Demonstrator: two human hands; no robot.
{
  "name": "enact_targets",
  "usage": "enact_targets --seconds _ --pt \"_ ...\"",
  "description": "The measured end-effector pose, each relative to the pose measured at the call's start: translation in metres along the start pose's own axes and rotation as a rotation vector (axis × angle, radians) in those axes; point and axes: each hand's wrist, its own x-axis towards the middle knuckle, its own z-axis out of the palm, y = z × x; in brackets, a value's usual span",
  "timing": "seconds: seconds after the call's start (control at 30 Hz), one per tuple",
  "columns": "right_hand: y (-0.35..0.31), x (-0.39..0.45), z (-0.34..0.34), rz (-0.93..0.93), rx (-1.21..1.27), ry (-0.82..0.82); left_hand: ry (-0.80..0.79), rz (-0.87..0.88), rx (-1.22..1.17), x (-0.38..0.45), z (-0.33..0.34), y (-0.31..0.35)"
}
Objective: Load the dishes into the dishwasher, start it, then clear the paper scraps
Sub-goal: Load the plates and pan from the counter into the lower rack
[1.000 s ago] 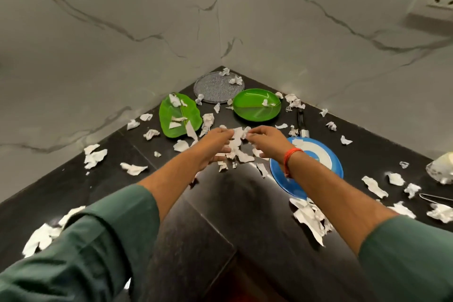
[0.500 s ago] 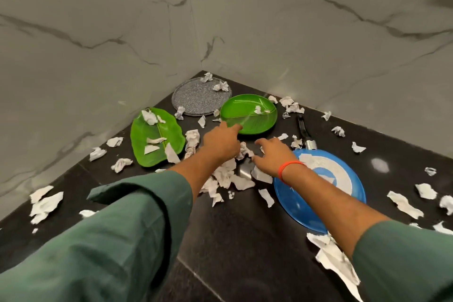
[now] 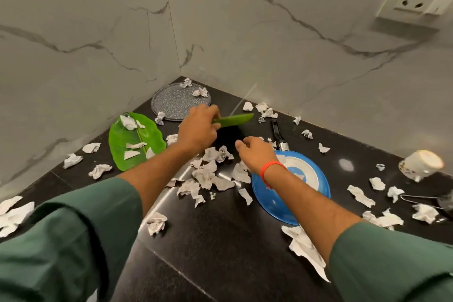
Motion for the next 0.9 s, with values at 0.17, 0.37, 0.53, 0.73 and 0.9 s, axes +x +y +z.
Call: enact_targets --seconds 0.17,0.37,0.53,0.73,0.9 --pt "-0.030 -0.026 -0.017 0.277 0.648 -0.071 -0.067 -0.446 -0.865 -0.017 -0.049 0.006" --pt "-0.054 -0.070 -0.035 0.352 1.077 -0.147 -0.083 -0.221 -0.880 -0.077 -0.077 0.036" --pt "-0.041 -0.103 -0.054 0.396 1.228 0.079 -0.007 0.297 -0.365 -0.139 -0.075 0.076" --pt "0.018 -0.172 -0.082 0.362 1.144 0.302 -0.078 0.377 -0.438 -0.172 -0.057 0.117" --pt "0.097 -0.254 -0.120 0.321 1.161 0.428 -0.125 0.253 -0.436 -0.166 -0.033 0.174"
